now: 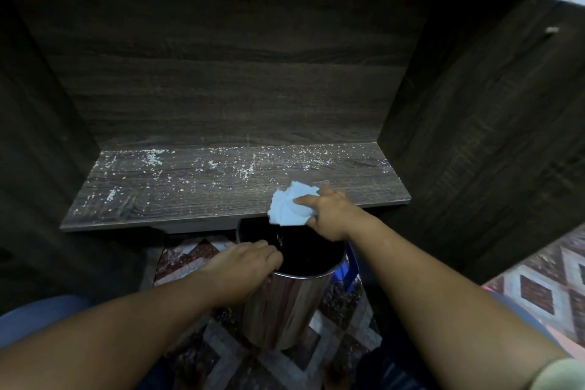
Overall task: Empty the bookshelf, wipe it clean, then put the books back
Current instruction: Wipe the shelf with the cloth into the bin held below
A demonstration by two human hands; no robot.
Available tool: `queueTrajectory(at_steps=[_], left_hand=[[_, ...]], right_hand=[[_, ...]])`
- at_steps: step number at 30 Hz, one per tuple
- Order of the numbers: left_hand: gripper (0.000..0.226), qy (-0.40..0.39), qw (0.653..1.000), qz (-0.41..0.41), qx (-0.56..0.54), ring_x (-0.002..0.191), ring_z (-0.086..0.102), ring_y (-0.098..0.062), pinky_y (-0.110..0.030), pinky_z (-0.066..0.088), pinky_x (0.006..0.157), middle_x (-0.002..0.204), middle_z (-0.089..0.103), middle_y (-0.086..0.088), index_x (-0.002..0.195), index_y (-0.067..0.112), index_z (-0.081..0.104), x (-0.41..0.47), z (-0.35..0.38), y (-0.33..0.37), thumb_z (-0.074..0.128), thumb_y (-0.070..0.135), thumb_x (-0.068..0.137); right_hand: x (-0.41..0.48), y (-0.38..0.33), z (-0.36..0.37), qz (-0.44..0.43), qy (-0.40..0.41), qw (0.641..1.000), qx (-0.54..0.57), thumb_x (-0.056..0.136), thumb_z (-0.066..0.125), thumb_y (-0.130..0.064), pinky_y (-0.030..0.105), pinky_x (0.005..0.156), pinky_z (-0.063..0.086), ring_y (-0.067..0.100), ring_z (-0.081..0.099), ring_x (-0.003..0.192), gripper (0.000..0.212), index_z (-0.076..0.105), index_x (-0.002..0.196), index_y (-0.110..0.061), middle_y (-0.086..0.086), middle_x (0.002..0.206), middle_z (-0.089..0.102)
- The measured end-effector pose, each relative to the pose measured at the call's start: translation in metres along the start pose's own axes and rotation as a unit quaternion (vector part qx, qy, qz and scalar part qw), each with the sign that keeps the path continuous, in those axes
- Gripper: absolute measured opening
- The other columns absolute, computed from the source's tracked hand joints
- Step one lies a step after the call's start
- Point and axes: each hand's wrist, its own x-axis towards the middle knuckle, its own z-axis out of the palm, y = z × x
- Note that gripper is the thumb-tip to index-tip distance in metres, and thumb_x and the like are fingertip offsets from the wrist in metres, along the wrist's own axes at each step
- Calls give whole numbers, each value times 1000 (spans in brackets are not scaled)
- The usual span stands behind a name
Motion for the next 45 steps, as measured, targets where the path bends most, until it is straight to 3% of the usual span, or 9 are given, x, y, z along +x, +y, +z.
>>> queueTrajectory(at_steps=[5,11,13,17,21,23,28,39,45], left_hand=[[44,2,1000,15,12,66,52,-11,-24,46,54,73,53,9,81,23,46,-2,-1,2,82,21,57],[43,11,1000,6,1,67,53,-11,-24,47,56,75,53,9,83,23,45,-7,-1,2,80,19,58],[43,11,1000,-1,-6,68,53,-12,-25,47,57,76,53,8,83,23,45,-8,0,2,80,18,59],[42,9,1000,-5,-8,69,53,-13,-25,47,57,78,53,6,85,23,43,-8,3,1,78,17,62],[37,20,1000,3,-9,69,53,-15,-26,46,57,77,54,5,84,22,46,-5,1,1,77,19,65],[37,24,1000,4,-7,69,53,-14,-25,44,58,77,54,6,83,22,46,-5,-1,0,78,23,65],[36,15,1000,-5,-3,70,52,-12,-24,42,59,78,53,8,85,23,46,-6,-1,0,77,25,66],[41,-10,999,-36,-8,69,51,-13,-27,44,57,77,52,7,85,23,43,-3,-1,-6,77,21,62],[33,-11,998,-59,-36,74,52,-16,-30,46,58,81,52,4,88,22,42,-4,3,-10,71,22,73]], right_hand=[[-24,-6,-15,-15,-2,997,71,92,56,-28,31,105,36,27,43,130,49,47,139,-40,8,147,40],[-33,-8,-22,14,237,958,163,87,56,-20,40,89,45,31,47,108,34,44,118,-24,7,121,39],[-31,-9,-13,21,220,964,147,88,56,-20,41,92,45,31,45,111,34,45,120,-24,8,125,39],[-26,-9,3,57,70,993,83,88,57,-24,40,95,46,33,50,116,37,51,124,-27,10,131,46],[-25,-15,-12,27,231,965,119,90,55,-23,41,92,46,32,46,115,37,49,127,-22,10,128,46],[-25,-16,-14,10,256,956,142,91,54,-22,41,93,45,31,45,114,37,47,127,-22,9,128,44],[-25,-11,-1,50,38,995,75,89,58,-22,35,93,47,31,54,114,37,53,125,-26,9,129,54],[-1,-5,-8,85,236,959,133,93,49,-23,45,96,42,36,39,121,45,43,138,-26,14,136,37],[23,-10,11,189,214,957,57,98,43,-35,51,93,37,36,37,120,42,33,139,-35,13,143,29]])
